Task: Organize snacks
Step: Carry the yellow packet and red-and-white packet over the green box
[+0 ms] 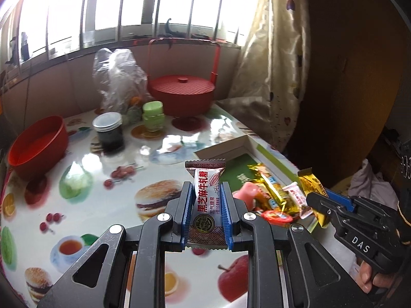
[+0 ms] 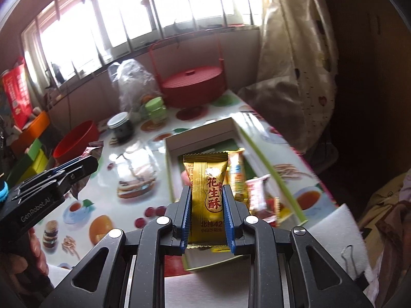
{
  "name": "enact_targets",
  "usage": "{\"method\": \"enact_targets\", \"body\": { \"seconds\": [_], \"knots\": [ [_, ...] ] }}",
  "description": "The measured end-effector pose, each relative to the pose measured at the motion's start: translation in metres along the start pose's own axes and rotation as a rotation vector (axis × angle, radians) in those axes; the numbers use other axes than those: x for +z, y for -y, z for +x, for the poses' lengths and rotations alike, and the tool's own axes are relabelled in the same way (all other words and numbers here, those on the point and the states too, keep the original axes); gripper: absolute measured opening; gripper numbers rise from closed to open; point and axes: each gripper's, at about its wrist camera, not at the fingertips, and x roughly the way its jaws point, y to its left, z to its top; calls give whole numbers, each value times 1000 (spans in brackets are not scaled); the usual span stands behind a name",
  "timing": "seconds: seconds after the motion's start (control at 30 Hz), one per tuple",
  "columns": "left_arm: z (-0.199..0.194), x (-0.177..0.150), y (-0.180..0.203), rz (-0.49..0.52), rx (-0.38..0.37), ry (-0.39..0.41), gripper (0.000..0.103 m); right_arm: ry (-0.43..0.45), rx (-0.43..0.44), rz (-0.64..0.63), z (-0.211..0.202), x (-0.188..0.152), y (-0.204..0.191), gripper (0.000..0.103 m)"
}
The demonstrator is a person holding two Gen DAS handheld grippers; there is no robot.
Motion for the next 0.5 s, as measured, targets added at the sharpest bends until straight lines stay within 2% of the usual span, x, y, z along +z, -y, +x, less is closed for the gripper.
{"method": "enact_targets", "body": {
  "seconds": [0.27,0.5],
  "knots": [
    [31,6,15,4,-65,-51,22,-9,-42,31,6,2,27,22],
    [59,8,19,1,-91,-92,22,-30,-63,40,20,4,39,22]
  ]
}}
